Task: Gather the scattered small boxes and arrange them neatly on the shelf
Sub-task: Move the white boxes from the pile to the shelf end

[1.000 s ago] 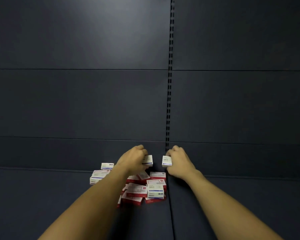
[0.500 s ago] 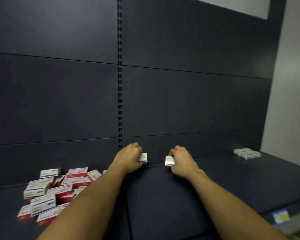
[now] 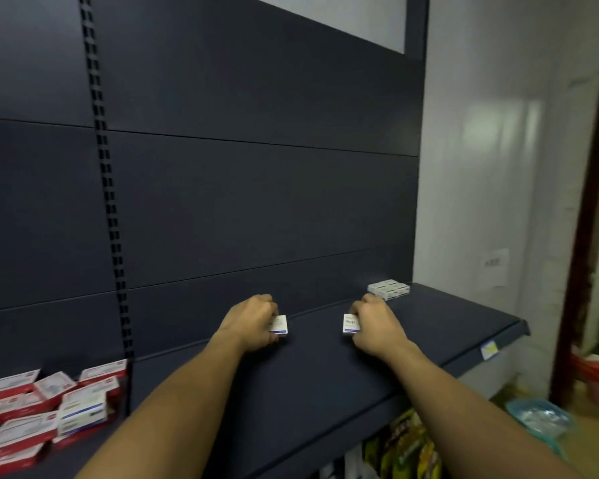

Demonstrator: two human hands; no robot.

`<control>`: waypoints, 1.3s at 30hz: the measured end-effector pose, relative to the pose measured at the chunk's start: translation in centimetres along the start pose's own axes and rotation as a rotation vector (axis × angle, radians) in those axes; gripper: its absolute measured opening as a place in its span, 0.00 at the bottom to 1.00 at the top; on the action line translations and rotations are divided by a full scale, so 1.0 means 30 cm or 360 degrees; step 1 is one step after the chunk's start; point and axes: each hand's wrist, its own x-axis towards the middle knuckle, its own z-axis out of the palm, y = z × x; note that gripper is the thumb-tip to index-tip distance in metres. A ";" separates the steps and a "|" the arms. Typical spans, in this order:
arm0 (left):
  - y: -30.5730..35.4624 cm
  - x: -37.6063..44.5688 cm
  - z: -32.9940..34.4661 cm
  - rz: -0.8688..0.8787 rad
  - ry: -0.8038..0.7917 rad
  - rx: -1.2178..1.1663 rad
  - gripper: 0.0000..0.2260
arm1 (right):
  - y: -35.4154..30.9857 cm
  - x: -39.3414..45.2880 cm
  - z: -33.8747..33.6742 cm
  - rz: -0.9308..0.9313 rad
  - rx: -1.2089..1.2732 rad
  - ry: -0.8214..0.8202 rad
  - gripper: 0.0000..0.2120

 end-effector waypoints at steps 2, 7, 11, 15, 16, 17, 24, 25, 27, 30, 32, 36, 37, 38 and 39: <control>0.076 0.040 0.011 0.0025 0.0009 0.0002 0.16 | 0.078 -0.017 -0.039 0.0028 -0.0007 0.0007 0.17; 0.273 0.126 0.031 0.0120 0.0008 0.0025 0.16 | 0.242 -0.062 -0.126 0.0090 -0.0066 0.0014 0.18; 0.424 0.181 0.032 0.0172 0.0031 0.0006 0.15 | 0.358 -0.105 -0.175 0.0086 -0.0182 0.0024 0.17; 0.553 0.229 0.035 0.0215 0.0065 0.0000 0.15 | 0.482 -0.154 -0.214 0.0094 -0.0249 -0.0011 0.16; 0.586 0.241 0.039 0.0231 0.0074 0.0008 0.15 | 0.516 -0.166 -0.225 0.0100 -0.0257 -0.0022 0.15; 0.618 0.253 0.042 0.0247 0.0083 0.0011 0.16 | 0.550 -0.177 -0.237 0.0111 -0.0258 -0.0026 0.15; 0.816 0.326 0.051 0.0295 0.0168 -0.0027 0.16 | 0.736 -0.220 -0.306 0.0124 -0.0260 -0.0027 0.13; 0.837 0.336 0.053 0.0292 0.0180 -0.0040 0.15 | 0.756 -0.220 -0.312 0.0115 -0.0268 -0.0017 0.14; 0.873 0.354 0.065 0.0287 0.0171 -0.0066 0.16 | 0.787 -0.218 -0.323 0.0088 -0.0290 0.0002 0.14; 0.918 0.378 0.087 0.0290 0.0102 -0.0062 0.15 | 0.835 -0.211 -0.316 0.0065 -0.0290 0.0038 0.14; 0.948 0.410 0.107 0.0301 0.0086 -0.0051 0.14 | 0.872 -0.205 -0.301 0.0063 -0.0285 0.0054 0.14; 0.985 0.473 0.132 0.0303 0.0086 -0.0060 0.14 | 0.929 -0.182 -0.269 -0.0010 -0.0294 0.0020 0.14; 0.993 0.495 0.142 0.0305 0.0085 -0.0057 0.13 | 0.952 -0.169 -0.260 -0.0023 -0.0282 0.0013 0.14; 1.000 0.519 0.154 0.0303 0.0077 -0.0059 0.13 | 0.973 -0.155 -0.253 -0.0028 -0.0268 0.0010 0.14; 1.005 0.544 0.165 0.0302 0.0068 -0.0063 0.13 | 0.995 -0.139 -0.245 -0.0028 -0.0251 0.0010 0.14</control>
